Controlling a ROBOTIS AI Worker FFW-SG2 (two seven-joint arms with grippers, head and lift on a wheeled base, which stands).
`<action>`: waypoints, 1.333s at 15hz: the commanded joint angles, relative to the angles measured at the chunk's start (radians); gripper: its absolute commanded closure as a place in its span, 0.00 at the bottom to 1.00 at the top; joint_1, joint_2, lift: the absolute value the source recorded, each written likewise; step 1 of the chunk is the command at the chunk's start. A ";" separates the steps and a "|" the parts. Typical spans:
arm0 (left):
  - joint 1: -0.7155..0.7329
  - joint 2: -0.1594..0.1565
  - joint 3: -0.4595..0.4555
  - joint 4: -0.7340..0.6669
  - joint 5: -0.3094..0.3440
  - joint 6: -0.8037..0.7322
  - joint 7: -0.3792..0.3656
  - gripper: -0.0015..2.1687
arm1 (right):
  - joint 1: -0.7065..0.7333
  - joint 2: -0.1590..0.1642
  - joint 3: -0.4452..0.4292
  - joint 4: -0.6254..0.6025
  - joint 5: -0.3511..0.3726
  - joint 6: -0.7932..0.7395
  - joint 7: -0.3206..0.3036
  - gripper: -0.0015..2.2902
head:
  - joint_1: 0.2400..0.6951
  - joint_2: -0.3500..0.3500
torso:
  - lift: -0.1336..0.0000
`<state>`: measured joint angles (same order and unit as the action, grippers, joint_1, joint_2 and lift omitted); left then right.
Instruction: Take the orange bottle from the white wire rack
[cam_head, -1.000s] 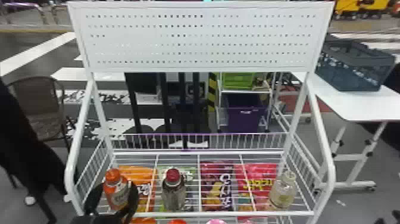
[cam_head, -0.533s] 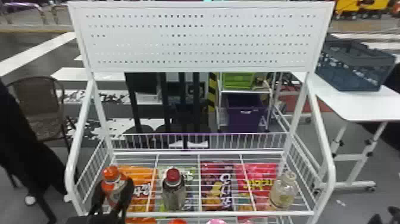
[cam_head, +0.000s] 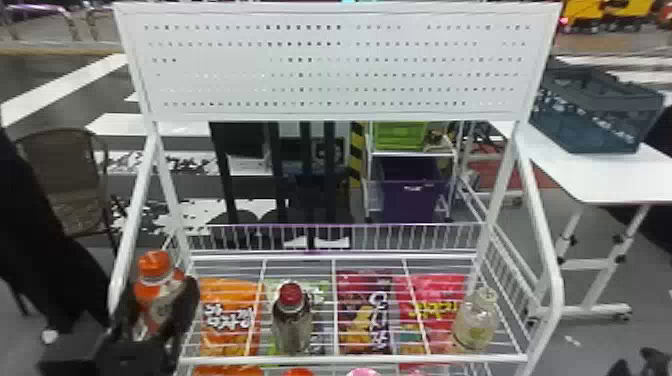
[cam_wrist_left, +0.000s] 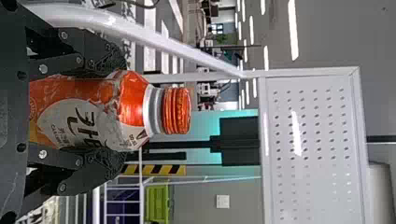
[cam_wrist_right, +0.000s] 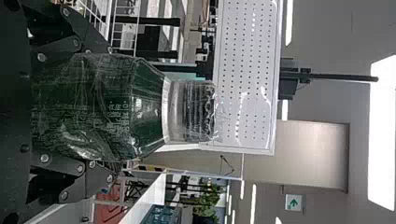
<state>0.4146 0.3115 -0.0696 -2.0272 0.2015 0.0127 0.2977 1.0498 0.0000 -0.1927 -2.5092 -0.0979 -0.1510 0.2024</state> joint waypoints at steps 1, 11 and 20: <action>0.092 0.001 0.068 -0.145 0.001 0.027 -0.008 0.99 | -0.007 0.001 0.004 0.007 0.000 0.000 0.000 0.40 | 0.57 0.50 | 1.00; 0.311 -0.020 0.169 -0.349 -0.010 0.051 -0.032 0.99 | -0.017 0.001 0.025 0.016 0.009 -0.003 0.000 0.40 | 0.57 0.50 | 1.00; 0.316 -0.022 0.168 -0.363 -0.008 0.054 -0.032 0.99 | -0.004 0.001 0.032 0.009 0.007 -0.009 0.000 0.40 | 0.57 0.50 | 1.00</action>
<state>0.7302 0.2903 0.0982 -2.3889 0.1933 0.0667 0.2653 1.0437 0.0000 -0.1610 -2.4990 -0.0900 -0.1570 0.2024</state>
